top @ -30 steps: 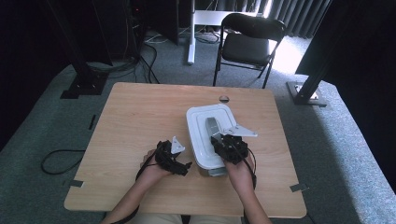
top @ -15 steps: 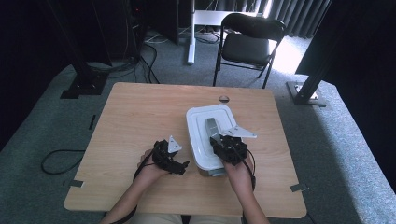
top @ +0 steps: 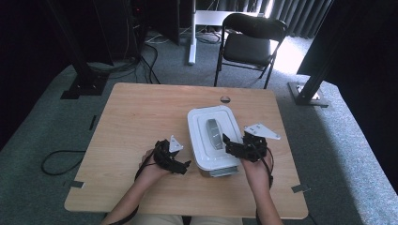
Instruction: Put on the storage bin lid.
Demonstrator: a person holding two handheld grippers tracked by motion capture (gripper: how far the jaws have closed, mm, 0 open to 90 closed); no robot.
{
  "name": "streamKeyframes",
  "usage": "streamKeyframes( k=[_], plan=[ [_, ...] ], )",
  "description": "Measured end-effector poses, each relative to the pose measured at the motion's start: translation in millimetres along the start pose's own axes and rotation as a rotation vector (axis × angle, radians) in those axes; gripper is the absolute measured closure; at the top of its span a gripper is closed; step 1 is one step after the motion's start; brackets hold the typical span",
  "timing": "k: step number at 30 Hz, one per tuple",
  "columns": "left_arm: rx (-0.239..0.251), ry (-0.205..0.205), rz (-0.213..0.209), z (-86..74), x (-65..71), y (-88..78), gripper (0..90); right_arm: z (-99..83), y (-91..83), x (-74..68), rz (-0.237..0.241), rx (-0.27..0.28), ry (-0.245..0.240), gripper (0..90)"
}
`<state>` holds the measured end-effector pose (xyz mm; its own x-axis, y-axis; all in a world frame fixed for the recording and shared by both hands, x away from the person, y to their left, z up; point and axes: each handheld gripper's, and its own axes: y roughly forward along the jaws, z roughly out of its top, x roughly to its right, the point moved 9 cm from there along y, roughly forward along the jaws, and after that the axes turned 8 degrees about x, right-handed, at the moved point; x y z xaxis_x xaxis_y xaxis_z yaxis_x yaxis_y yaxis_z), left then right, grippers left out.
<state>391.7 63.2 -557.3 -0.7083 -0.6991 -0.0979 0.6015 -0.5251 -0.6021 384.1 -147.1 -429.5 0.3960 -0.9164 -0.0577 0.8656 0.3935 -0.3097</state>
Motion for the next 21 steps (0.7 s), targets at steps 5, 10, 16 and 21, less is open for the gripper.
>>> streamKeyframes(
  k=[5, 10, 16, 21],
  plan=[
    [0.003, -0.009, -0.007, 2.0, 0.5, 1.3, 2.6, -5.7, -3.9, 24.9, -0.045, 0.033, -0.01, 13.3],
    [0.001, -0.01, -0.008, 2.0, 1.0, 3.5, 2.6, -11.8, -5.1, 49.9, -0.097, 0.061, 0.003, 13.2],
    [0.008, -0.026, -0.013, 3.9, 0.5, 4.7, 2.6, -31.0, -0.7, 85.9, -0.18, 0.028, 0.017, 13.2],
    [0.004, -0.026, -0.016, 5.6, -1.4, 5.9, 2.6, -54.4, 3.8, 110.5, -0.232, -0.008, 0.039, 13.2]
  ],
)
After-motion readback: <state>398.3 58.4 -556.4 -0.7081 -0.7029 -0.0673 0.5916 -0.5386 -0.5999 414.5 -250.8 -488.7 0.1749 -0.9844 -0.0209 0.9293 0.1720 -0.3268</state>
